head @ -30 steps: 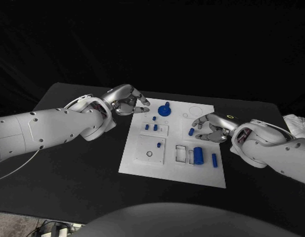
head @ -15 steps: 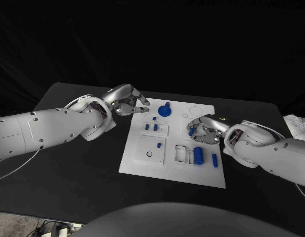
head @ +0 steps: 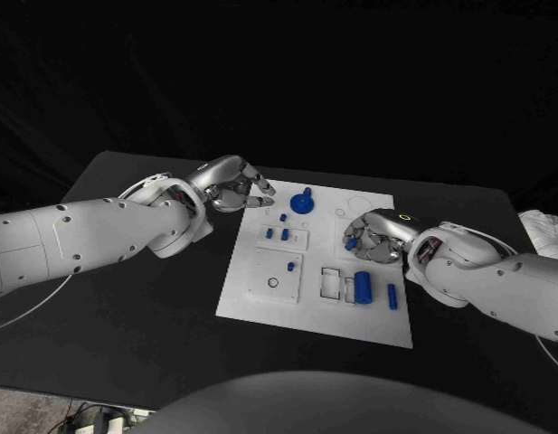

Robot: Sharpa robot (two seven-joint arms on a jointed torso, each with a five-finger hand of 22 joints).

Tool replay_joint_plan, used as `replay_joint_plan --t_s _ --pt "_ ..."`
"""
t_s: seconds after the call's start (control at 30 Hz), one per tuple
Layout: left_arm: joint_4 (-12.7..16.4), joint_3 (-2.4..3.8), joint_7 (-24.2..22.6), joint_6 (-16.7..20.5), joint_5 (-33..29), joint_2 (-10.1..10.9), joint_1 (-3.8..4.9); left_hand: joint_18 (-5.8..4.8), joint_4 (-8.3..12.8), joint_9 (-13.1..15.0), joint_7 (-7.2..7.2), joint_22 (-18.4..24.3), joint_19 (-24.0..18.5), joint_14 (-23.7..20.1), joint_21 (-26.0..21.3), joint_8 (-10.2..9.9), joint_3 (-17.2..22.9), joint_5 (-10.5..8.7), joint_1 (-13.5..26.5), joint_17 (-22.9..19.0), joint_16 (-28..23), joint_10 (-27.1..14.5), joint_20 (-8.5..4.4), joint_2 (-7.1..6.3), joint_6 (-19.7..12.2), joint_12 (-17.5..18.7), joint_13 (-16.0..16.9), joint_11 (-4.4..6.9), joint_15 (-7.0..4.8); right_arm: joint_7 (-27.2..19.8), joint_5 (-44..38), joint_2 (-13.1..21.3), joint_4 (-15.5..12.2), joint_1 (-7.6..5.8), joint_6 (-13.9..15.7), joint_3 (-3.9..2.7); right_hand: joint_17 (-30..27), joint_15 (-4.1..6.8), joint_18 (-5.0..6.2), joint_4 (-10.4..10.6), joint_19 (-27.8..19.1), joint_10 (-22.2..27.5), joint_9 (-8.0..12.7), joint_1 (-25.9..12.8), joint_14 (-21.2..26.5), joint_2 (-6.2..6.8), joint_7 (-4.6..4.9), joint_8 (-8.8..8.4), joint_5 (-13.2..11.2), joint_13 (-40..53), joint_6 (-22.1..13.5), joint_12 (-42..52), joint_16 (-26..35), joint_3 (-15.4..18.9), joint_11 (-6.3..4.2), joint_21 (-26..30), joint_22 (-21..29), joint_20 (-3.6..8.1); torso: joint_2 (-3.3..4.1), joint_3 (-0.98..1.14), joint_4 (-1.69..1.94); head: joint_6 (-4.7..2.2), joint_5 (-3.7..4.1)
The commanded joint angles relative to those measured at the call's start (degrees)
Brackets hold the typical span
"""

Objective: Assemble the parts on the task board

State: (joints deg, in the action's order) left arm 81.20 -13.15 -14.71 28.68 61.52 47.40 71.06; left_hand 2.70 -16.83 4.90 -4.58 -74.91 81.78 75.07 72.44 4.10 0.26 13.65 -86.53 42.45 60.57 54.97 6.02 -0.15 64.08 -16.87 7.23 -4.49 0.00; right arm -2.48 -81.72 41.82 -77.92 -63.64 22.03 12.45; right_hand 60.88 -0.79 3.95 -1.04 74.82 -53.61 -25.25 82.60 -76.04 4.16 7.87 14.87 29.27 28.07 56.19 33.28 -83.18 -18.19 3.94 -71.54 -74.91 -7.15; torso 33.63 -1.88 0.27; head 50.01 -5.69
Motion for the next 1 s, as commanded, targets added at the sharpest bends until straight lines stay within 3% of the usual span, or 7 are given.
replay_joint_plan --t_s 0.03,0.2,0.33,0.53,0.73,0.87,1.0 --pt "0.1 0.04 0.5 -1.3 0.3 -0.1 -0.10 1.09 0.1 0.0 -0.10 -10.0 0.2 -0.2 -0.4 0.3 0.5 0.24 -0.3 -0.1 0.0 0.3 0.38 0.08 0.5 -0.4 -0.1 -0.16 0.27 -1.5 -0.2 0.0 -0.3 0.09 1.9 0.01 -0.2 0.52 0.85 -0.4 0.1 -0.7 -5.6 0.7 0.0 -0.30 -0.20 2.54 0.1 -0.2 0.0 0.4 0.3 0.0 -0.12 -0.4 -8.8 0.45 -0.04 -0.01 0.02 -0.01 -0.06" --pt "0.2 0.04 0.7 -1.3 0.4 0.0 -0.17 1.10 0.1 0.0 -0.10 -10.0 0.2 -0.2 -0.4 0.3 0.5 0.25 -0.3 -0.1 0.0 0.3 0.38 0.09 0.5 -0.4 -0.1 -0.16 0.27 -1.7 0.1 0.4 -1.1 0.02 3.5 -0.04 -0.3 0.96 0.81 -0.4 0.3 -2.1 -8.1 0.0 -0.2 -0.18 -0.63 4.73 -0.4 -0.4 0.4 0.2 0.5 -0.2 -0.69 -0.7 -8.9 0.84 -0.05 -0.01 0.01 -0.01 -0.37" --pt "0.2 0.04 0.9 -1.5 0.4 0.1 -0.19 1.09 0.1 0.0 -0.09 -10.0 0.2 -0.2 -0.4 0.3 0.6 0.31 -0.4 -0.1 0.0 0.4 0.39 0.14 0.5 -0.5 -0.1 -0.18 0.29 -1.8 0.2 1.3 -2.6 -0.61 4.2 -0.12 -0.4 1.18 0.80 -0.3 0.4 -2.7 -9.2 -0.5 -0.3 0.03 -0.81 5.48 -1.4 -0.6 0.3 -0.1 0.6 -0.4 -0.93 -0.8 -8.9 1.05 -0.05 -0.01 0.04 -0.01 -0.68" --pt "0.3 0.04 1.2 -1.5 0.5 0.2 -0.20 1.11 0.1 0.0 -0.08 -10.0 0.1 -0.2 -0.5 0.3 0.6 0.40 -0.5 -0.3 -0.1 0.4 0.41 0.19 0.6 -0.5 -0.1 -0.19 0.32 -0.8 1.0 3.6 -6.5 -3.50 3.6 -0.18 -0.9 1.22 0.85 -0.2 0.2 -2.9 -9.5 -0.6 -0.1 0.11 -0.88 5.65 -1.9 -0.7 0.2 -0.2 0.8 -0.4 -0.97 -0.5 -8.8 1.11 -0.05 -0.05 0.02 -0.01 -0.92" --pt "-0.1 0.03 1.2 -1.5 0.5 0.0 -0.30 1.12 0.1 0.0 -0.08 -10.0 0.1 -0.2 -0.5 0.3 0.7 0.48 -0.6 -0.3 -0.1 0.4 0.42 0.22 0.6 -0.5 -0.1 -0.20 0.33 0.7 3.9 5.7 -12.2 -6.75 1.2 -0.19 -1.6 1.24 0.94 -0.1 -0.2 -2.9 -9.8 -0.7 0.2 0.14 -0.93 5.67 -2.6 -0.9 -0.1 -0.6 1.1 -0.6 -0.98 -0.1 -8.6 1.15 -0.12 -0.10 -0.07 -0.01 -0.84" --pt "-0.4 0.03 1.1 -1.5 0.5 -0.3 -0.47 1.18 0.1 0.0 -0.08 -9.9 0.0 -0.3 -0.8 0.3 0.7 0.52 -0.6 -0.5 -0.2 0.4 0.42 0.23 0.6 -0.5 -0.1 -0.20 0.34 1.4 5.5 4.9 -14.0 -7.32 -1.8 -0.18 -1.8 1.22 0.96 -0.1 -0.3 -2.8 -9.9 -0.8 0.3 0.11 -0.91 5.61 -2.9 -1.0 -0.3 -0.8 1.2 -0.7 -0.94 0.0 -8.6 1.16 -0.11 -0.03 -0.02 -0.01 -0.72" --pt "-0.5 0.03 1.1 -1.5 0.5 -0.5 -0.68 1.18 0.1 0.0 -0.08 -9.9 0.0 -0.3 -0.8 0.3 0.7 0.52 -0.6 -0.5 -0.2 0.4 0.42 0.23 0.6 -0.5 -0.1 -0.20 0.34 2.1 7.0 2.6 -14.7 -7.08 -5.2 -0.17 -2.1 1.16 1.03 0.0 -0.6 -2.7 -10.0 -0.8 0.5 0.05 -0.87 5.45 -3.5 -1.1 -0.7 -1.1 1.4 -0.9 -0.85 0.4 -8.5 1.14 -0.11 0.02 -0.02 -0.01 -1.12"
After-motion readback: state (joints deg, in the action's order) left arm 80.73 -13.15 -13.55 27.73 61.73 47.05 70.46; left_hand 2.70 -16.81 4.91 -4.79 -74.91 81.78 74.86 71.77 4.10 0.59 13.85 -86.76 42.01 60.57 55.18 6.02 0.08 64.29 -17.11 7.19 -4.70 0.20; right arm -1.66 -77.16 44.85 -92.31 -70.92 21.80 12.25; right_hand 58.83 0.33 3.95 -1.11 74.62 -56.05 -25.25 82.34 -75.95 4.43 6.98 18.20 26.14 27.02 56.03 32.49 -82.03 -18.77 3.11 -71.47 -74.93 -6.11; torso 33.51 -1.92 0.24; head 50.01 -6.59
